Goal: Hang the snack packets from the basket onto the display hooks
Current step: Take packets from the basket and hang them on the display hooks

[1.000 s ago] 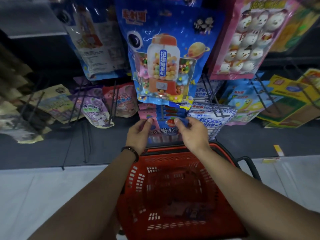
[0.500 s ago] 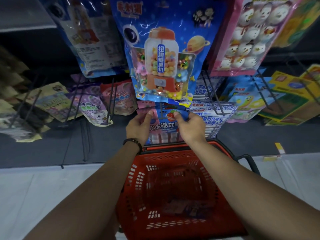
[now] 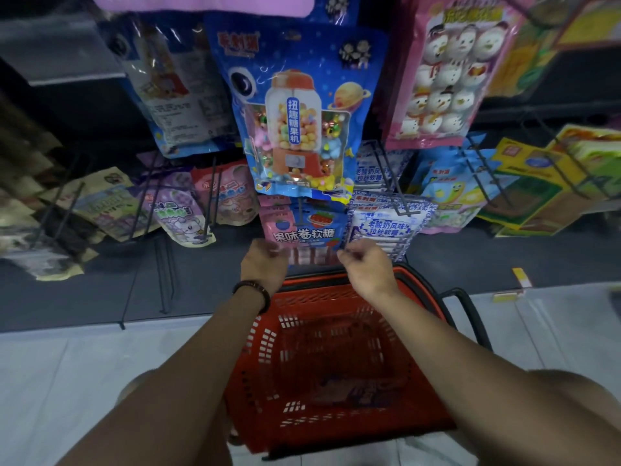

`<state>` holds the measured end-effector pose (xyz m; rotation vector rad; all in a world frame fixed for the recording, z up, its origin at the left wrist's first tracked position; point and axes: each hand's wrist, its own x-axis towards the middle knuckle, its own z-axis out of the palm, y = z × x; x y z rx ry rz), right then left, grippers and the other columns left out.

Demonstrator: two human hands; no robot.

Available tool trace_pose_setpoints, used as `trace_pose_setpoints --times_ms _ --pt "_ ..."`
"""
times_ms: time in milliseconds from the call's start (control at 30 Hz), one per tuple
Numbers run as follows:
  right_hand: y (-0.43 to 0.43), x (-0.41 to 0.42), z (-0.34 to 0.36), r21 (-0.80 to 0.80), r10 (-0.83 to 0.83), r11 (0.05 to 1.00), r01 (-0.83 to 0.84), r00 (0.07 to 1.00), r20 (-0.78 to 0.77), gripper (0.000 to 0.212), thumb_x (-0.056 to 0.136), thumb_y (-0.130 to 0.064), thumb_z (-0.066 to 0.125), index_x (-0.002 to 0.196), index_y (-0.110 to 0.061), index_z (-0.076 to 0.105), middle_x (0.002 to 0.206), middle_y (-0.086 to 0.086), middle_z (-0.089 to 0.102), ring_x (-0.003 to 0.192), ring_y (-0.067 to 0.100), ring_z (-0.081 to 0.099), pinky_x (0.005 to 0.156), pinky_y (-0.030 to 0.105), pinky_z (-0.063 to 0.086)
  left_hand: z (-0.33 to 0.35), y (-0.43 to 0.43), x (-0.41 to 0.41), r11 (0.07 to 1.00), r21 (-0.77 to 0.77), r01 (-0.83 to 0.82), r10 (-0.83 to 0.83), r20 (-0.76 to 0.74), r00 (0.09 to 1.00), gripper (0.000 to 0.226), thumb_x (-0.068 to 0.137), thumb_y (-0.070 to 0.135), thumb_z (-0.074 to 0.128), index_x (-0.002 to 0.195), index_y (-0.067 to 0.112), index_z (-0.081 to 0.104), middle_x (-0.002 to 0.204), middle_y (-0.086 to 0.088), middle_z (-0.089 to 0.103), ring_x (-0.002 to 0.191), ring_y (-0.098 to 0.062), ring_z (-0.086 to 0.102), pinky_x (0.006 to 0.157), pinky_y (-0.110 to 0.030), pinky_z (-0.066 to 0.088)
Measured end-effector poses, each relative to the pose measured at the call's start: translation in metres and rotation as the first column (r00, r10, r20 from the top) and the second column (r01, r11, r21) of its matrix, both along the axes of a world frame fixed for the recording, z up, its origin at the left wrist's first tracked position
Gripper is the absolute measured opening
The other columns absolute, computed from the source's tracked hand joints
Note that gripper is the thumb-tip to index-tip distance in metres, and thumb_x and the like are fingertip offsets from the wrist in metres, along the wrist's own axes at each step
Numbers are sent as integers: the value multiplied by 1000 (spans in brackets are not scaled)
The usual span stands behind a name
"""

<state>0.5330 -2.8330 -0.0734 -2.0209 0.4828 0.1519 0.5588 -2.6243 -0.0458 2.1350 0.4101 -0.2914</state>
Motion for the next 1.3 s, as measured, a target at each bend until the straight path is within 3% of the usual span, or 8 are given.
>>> trace_pose_setpoints --times_ms 100,300,500,600,767,1000,1133,1300 --pt "-19 -31 -9 -43 123 991 -125 991 -62 13 97 -28 74 84 -26 75 84 -8 76 80 12 69 80 26 49 7 -1 -40 945 109 310 -309 -26 951 14 101 34 67 101 21 72 102 1 74 101 -21 66 83 -27 45" --pt "-52 -98 -54 -178 236 931 -320 897 -374 22 94 -36 77 105 -18 84 105 4 82 104 22 75 83 27 51 -9 -6 -113 748 219 626 -619 -110 778 8 99 29 70 101 23 75 102 7 76 96 -9 66 81 -17 39" --pt "-71 -151 -139 -197 294 774 -601 618 -730 70 100 -60 50 157 -19 50 146 20 64 133 39 64 114 46 49 -41 -18 -142 607 221 764 -734 -213 645 13 96 35 67 105 27 73 110 4 78 105 -20 72 92 -32 55" --pt "-67 -158 -212 -153 368 640 -753 476 -799 73 97 -53 65 159 -20 47 146 19 65 129 39 66 110 50 53 -54 -24 -140 593 180 785 -749 -234 620 22 90 46 60 103 31 72 106 5 78 102 -19 73 91 -34 57" --pt "-25 -146 -178 121 536 582 -804 267 -801 69 104 -55 59 163 -23 41 166 11 44 150 34 44 123 45 35 -76 -15 -124 582 186 792 -740 -283 610 8 97 36 68 103 31 72 107 4 77 100 -16 69 84 -26 49" --pt "-38 -146 -214 -70 447 471 -879 307 -841 54 100 -50 61 138 -12 66 139 18 68 125 39 65 110 50 52 -89 -15 -111 592 156 791 -723 -332 606 10 100 34 67 106 30 73 111 4 75 103 -16 68 86 -28 50" --pt "-18 -141 -169 -133 478 419 -898 343 -809 49 99 -21 69 145 -5 60 146 20 62 134 39 60 111 48 51 -86 -15 -110 629 170 758 -687 -335 645 12 101 35 65 109 29 73 116 3 74 104 -16 66 88 -28 48" --pt "-10 -148 -130 -354 426 433 -829 534 -731 31 107 -34 54 132 -24 70 134 3 73 125 29 69 97 44 54 -78 -13 -119 673 166 721 -644 -350 680 15 102 35 65 112 27 74 119 3 74 112 -18 67 97 -32 52"
